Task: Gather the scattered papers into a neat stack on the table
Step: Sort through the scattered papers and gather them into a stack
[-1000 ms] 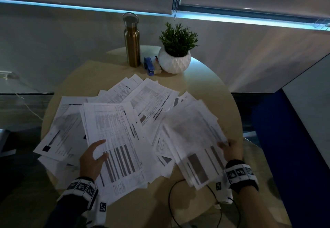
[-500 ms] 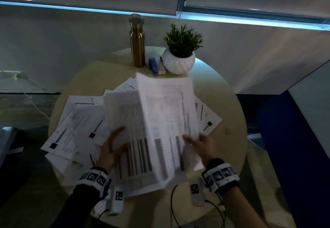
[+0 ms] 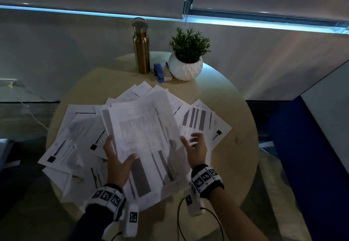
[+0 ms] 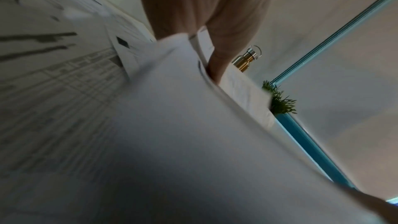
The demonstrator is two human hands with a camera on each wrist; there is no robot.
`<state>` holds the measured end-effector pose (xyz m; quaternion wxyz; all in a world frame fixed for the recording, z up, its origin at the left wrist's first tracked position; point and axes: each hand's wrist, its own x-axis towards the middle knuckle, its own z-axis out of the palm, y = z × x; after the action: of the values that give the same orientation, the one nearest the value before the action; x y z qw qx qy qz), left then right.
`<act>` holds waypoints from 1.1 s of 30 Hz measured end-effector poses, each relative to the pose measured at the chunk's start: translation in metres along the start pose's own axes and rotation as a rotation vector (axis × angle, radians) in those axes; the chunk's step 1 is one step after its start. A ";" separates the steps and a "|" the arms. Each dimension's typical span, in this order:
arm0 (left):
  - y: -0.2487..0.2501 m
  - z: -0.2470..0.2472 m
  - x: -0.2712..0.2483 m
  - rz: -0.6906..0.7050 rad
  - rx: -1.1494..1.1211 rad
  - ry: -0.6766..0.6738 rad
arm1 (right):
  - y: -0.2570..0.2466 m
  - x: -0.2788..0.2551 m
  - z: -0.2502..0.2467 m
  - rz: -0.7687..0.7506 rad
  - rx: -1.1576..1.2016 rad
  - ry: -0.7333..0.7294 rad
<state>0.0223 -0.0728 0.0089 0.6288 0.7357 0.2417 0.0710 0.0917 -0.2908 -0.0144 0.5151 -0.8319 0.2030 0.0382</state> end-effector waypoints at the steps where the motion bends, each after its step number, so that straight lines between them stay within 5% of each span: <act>1: -0.004 -0.003 0.000 0.015 0.019 0.013 | 0.007 0.009 0.000 0.100 -0.135 0.120; 5: -0.019 -0.018 -0.005 0.023 0.069 0.010 | 0.018 0.029 -0.005 0.522 -0.613 0.148; 8: -0.023 -0.025 -0.006 0.016 0.098 0.034 | 0.013 0.033 -0.013 0.541 -0.474 0.116; 12: -0.031 -0.032 -0.004 -0.003 0.097 0.042 | 0.030 0.038 -0.023 0.479 -0.153 0.070; 19: -0.033 -0.035 -0.001 -0.037 0.085 0.086 | 0.044 0.024 -0.032 0.514 0.021 0.276; 24: -0.027 -0.036 0.000 -0.022 0.090 0.074 | 0.025 0.025 -0.049 0.343 0.164 0.524; 33: -0.037 -0.045 0.017 0.243 0.309 -0.132 | -0.005 0.026 -0.110 0.096 0.098 0.668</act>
<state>0.0089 -0.0220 -0.0206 0.5098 0.8501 0.1173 0.0602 0.1015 -0.3930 0.0340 0.4570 -0.7622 0.4012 -0.2221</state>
